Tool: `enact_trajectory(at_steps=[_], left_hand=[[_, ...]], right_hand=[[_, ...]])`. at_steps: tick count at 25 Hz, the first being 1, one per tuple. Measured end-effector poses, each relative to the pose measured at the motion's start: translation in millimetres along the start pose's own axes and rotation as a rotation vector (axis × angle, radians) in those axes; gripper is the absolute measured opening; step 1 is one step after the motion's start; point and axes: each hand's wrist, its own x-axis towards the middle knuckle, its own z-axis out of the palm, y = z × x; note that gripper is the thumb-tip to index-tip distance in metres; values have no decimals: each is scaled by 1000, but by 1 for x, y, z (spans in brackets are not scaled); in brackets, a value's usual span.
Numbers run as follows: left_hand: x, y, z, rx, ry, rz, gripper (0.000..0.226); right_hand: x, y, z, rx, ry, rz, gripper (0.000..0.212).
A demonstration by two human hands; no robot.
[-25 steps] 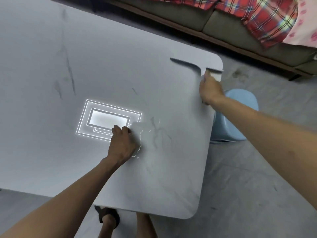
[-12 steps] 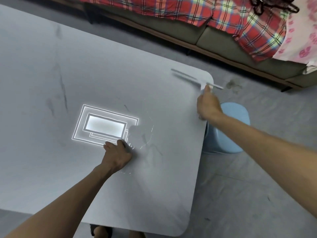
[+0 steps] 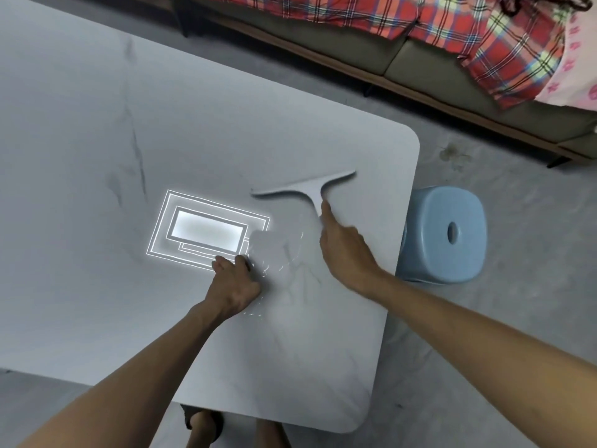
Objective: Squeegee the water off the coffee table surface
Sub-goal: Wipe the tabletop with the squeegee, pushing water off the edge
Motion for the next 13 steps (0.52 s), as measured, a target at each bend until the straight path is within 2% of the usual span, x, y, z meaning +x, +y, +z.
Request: enact_trajectory(at_steps=[2,4,5,7,10,13], left_hand=[[-4,0,-1,-6,-14,0,64],[-7,-1,-3,27,-39,30,72],[-7,-3,-2,59,-55,59,69],[-7,-10,-2,68,-56,77,53],[-10,-21,-2,-25,10,121,41],[-24,-36,-2,-152,79,173,35]], right_hand=[[-49,22,14,-70,-79,-54,66],[-78,52,17,-83,-188,-18,63],[-79,62,12,-64,-198,21,59],[-72,67,-4,-32,-140,43,52],[-18,63,-40,13,76,38,46],[39,48,-64,188,167,216,37]])
